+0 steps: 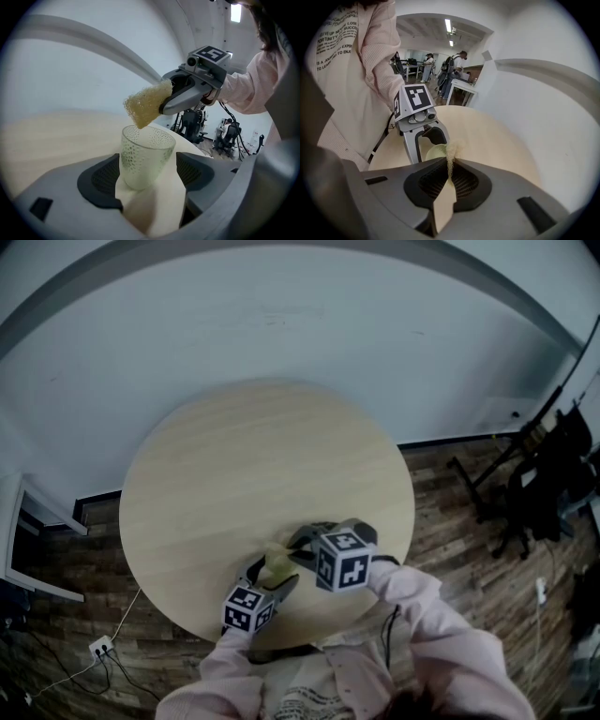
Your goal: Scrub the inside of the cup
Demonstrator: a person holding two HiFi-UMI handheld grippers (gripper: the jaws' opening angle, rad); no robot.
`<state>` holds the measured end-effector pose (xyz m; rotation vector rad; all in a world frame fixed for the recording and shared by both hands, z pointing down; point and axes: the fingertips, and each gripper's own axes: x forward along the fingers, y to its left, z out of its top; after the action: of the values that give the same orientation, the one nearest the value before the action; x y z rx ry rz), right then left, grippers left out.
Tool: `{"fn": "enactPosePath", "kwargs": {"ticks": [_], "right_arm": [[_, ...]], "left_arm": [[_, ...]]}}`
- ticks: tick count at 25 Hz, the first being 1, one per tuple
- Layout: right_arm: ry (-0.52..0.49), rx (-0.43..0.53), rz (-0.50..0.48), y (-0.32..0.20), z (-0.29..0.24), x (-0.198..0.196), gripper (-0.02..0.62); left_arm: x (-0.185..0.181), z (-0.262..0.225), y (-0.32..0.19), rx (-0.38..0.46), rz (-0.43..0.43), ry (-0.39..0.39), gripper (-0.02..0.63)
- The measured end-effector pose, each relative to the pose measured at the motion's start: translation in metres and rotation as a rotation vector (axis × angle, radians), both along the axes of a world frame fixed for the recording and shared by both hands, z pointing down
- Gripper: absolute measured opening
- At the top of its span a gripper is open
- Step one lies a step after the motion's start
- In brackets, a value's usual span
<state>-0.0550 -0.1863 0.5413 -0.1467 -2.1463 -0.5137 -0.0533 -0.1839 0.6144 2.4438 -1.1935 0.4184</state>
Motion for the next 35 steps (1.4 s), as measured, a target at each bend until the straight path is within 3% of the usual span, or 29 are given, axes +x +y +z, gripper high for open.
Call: {"fn": "enactPosePath", "kwargs": {"ticks": [9,13,28,35], "right_arm": [[0.077,0.047,-0.085,0.006,0.018,0.001,0.020],[0.087,0.043,-0.092,0.008,0.020,0.000,0.020],[0.219,0.082,-0.136,0.004,0.035,0.003,0.020],[0.277,0.072,-0.135,0.002,0.040,0.003,0.020]], "left_arm": [[0.003,0.003,-0.004,0.025,0.001,-0.001,0.383],[0.002,0.002,-0.007,0.037,-0.017,0.009,0.354],[0.000,0.003,-0.012,0.088,-0.041,0.008,0.348],[0.000,0.005,-0.011,0.071,-0.047,0.007,0.345]]}}
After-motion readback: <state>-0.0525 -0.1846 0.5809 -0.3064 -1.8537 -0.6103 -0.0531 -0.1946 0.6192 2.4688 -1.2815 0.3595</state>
